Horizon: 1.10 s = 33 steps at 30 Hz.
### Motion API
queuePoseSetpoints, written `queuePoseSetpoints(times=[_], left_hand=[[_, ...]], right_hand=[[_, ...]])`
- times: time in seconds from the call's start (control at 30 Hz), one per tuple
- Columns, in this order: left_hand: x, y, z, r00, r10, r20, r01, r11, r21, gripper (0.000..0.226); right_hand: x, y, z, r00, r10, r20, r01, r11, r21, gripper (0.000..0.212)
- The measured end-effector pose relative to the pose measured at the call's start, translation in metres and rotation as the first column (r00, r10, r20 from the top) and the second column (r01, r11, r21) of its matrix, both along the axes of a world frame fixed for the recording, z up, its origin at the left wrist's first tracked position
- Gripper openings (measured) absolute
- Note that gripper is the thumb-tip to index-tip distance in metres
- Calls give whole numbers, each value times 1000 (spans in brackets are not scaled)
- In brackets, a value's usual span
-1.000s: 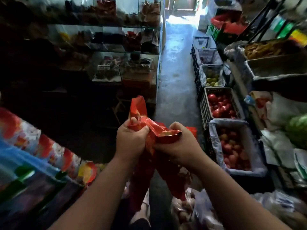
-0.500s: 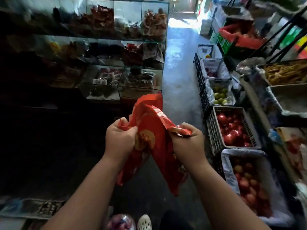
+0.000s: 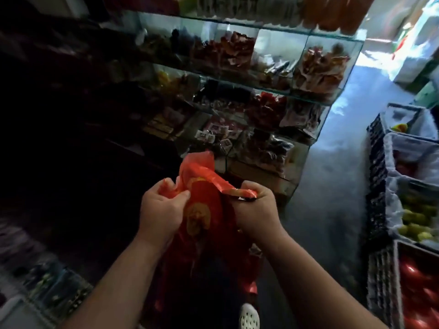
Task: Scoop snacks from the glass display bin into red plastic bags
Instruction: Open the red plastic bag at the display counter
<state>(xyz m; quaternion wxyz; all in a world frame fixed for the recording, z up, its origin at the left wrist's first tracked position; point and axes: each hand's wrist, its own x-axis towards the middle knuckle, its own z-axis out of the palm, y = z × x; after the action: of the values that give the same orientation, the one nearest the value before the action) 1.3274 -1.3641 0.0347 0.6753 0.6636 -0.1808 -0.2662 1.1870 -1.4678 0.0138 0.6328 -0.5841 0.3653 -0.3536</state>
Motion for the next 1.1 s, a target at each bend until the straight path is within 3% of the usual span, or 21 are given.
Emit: queuePoseSetpoints(times=[0.3, 0.53, 0.77, 1.1], left_hand=[[119, -51, 12, 965, 214, 152, -210, 977, -40, 51], [247, -87, -1, 969, 237, 70, -228, 966, -123, 44], [369, -131, -2, 981, 133, 141, -127, 990, -56, 36], [431, -250, 1, 989, 4, 149, 5, 998, -55, 39]], right_hand=[[157, -85, 23, 954, 299, 3, -295, 943, -151, 45], [287, -116, 9, 970, 234, -60, -238, 969, -74, 51], [389, -149, 29, 987, 125, -97, -133, 987, -91, 51], [435, -250, 35, 998, 54, -21, -55, 997, -56, 48]])
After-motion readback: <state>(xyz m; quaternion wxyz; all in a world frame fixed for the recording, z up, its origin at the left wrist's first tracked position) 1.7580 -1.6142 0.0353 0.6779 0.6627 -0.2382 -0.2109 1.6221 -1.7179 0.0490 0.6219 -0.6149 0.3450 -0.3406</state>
